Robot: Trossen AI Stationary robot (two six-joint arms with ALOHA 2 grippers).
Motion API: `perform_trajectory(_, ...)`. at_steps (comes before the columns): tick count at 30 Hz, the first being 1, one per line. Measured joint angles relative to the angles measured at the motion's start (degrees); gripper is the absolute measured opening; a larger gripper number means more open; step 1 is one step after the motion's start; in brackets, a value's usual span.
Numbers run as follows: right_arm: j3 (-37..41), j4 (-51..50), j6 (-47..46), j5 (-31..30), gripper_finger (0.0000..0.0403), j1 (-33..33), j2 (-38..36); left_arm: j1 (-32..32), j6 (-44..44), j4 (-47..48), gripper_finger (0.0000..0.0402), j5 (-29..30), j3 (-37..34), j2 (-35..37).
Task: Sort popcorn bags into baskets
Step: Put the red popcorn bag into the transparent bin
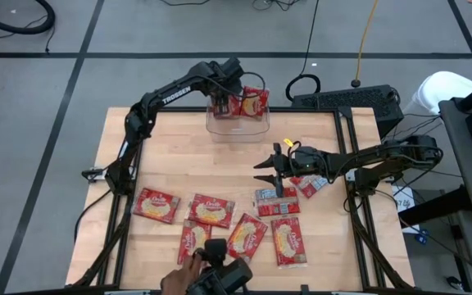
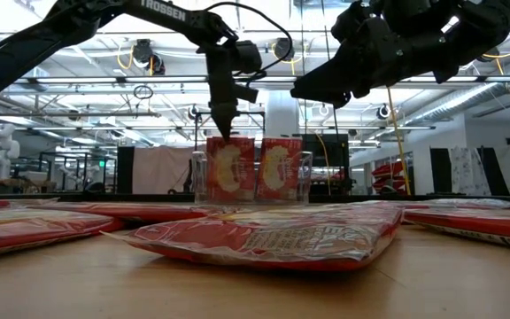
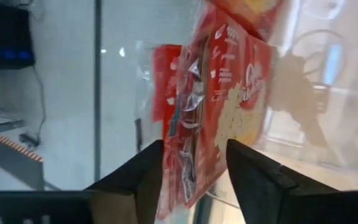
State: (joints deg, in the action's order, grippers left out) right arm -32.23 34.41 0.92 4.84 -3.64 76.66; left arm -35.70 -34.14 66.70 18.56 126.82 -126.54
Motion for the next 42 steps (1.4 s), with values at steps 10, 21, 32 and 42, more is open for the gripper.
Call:
perform_trajectory(10, 0.0, 0.0, -0.04, -0.07, 0.0153, 0.0, 0.0, 0.49, 2.83, 1.5, 0.0206, 5.19, 0.0, 2.28)
perform_trajectory(21, 0.0, -0.63, -0.67, -6.38, 0.0153, -0.06, 0.0, 1.19, 13.64, 4.14, 0.0144, -14.0, 0.0, 10.3)
perform_trajectory(32, 0.0, -4.64, -2.83, -6.29, 0.0153, 0.0, -0.17, 11.81, 19.73, -0.31, 0.0101, -20.62, -1.62, 11.38)
perform_trajectory(42, 0.02, -19.32, -7.34, -6.27, 0.0153, 3.1, -6.24, 23.9, 26.87, -27.1, 0.0093, -17.29, -28.07, 24.14)
